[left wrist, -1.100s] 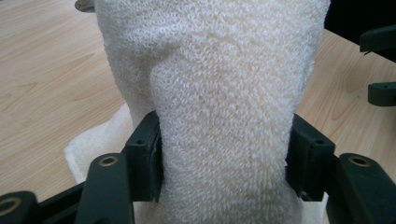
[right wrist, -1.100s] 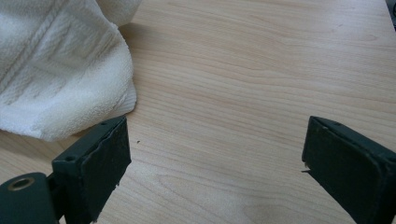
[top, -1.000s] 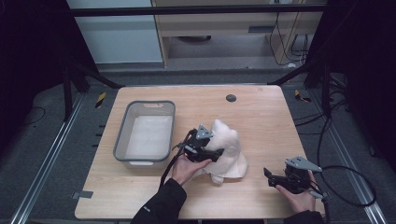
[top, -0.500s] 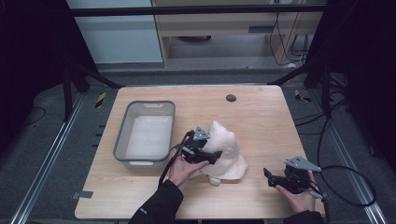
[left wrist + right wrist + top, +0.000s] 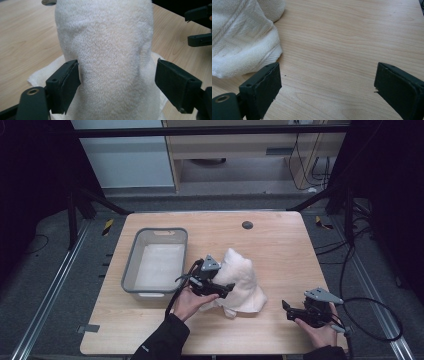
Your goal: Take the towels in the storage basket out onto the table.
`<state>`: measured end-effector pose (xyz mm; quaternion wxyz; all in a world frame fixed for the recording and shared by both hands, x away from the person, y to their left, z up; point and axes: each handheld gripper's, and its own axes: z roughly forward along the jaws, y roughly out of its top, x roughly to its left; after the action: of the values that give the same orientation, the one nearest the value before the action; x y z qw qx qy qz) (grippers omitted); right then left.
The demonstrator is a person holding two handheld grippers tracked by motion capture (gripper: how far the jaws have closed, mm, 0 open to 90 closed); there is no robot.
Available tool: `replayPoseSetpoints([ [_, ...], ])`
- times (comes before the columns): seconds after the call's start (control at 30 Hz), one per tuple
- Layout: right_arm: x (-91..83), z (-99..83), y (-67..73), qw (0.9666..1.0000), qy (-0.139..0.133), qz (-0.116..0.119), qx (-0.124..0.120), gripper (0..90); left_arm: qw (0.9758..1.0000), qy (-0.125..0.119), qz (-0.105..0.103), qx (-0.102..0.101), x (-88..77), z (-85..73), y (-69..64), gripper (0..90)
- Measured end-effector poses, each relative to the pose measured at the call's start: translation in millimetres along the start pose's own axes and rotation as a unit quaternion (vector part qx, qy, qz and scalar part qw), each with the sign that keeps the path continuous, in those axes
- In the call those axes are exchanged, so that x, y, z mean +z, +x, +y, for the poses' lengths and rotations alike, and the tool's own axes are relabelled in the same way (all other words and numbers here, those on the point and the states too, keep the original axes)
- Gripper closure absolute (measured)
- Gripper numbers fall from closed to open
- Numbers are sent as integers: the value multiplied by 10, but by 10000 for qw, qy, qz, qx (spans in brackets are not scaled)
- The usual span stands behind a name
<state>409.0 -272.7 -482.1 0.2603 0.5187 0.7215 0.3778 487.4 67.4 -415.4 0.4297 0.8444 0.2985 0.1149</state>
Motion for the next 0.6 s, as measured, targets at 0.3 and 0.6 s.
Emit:
replayPoseSetpoints([
  [0.3, -1, 0, 0, 10000, 7, -7, -3, 70, 9999, -108, 15, 26, -227, 18, -2, 170],
  [0.6, -1, -3, -2, 10000, -12, -14, 6, 65, 9997, -206, 94, -12, -540, -77, 26, 154],
])
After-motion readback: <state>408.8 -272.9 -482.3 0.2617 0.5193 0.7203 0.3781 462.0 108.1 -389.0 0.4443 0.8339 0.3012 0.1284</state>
